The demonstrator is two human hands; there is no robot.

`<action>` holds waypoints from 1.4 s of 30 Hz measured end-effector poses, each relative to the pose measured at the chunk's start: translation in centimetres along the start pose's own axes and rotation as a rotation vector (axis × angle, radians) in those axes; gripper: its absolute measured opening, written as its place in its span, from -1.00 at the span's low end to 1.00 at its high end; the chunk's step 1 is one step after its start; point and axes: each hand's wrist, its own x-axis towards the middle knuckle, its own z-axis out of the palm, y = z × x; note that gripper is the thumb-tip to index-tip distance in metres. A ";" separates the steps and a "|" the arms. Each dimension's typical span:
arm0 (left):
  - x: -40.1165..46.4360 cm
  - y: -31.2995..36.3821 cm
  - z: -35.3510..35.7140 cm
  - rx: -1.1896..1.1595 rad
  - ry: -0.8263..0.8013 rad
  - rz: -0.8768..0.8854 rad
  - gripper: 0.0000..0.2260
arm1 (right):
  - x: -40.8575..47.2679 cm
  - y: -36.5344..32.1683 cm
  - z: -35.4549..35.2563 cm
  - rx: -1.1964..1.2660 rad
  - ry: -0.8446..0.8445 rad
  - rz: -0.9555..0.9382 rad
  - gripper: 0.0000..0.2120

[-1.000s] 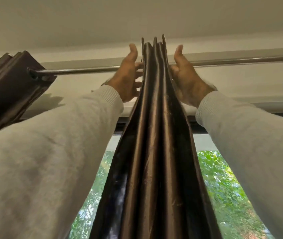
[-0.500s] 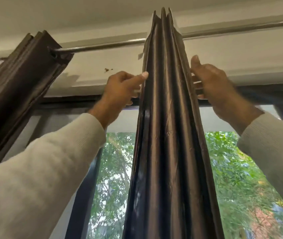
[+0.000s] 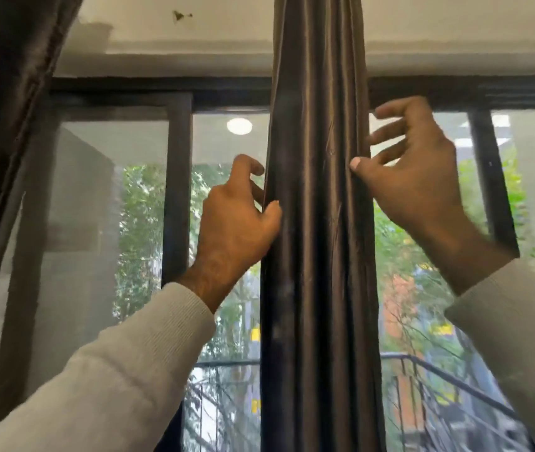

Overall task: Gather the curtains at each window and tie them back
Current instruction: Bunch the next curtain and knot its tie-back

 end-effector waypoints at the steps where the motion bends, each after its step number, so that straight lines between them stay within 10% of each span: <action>1: -0.9 -0.2 -0.1 -0.004 -0.015 -0.014 -0.63 | -1.1 -0.2 0.3 -0.012 -0.010 0.012 -0.54; 22: -18.9 1.2 -2.1 -0.149 -0.179 -0.230 -0.81 | -25.5 -3.9 -3.7 -0.118 -0.185 0.054 -0.92; 33: -28.2 1.6 -4.3 -0.171 -0.271 -0.420 -0.89 | -34.0 -2.2 -4.7 -0.094 -0.489 0.177 -0.64; 42: -36.2 1.3 -4.2 -0.143 -0.531 -0.714 -0.91 | -41.1 1.0 -5.3 -0.250 -0.524 0.321 -0.81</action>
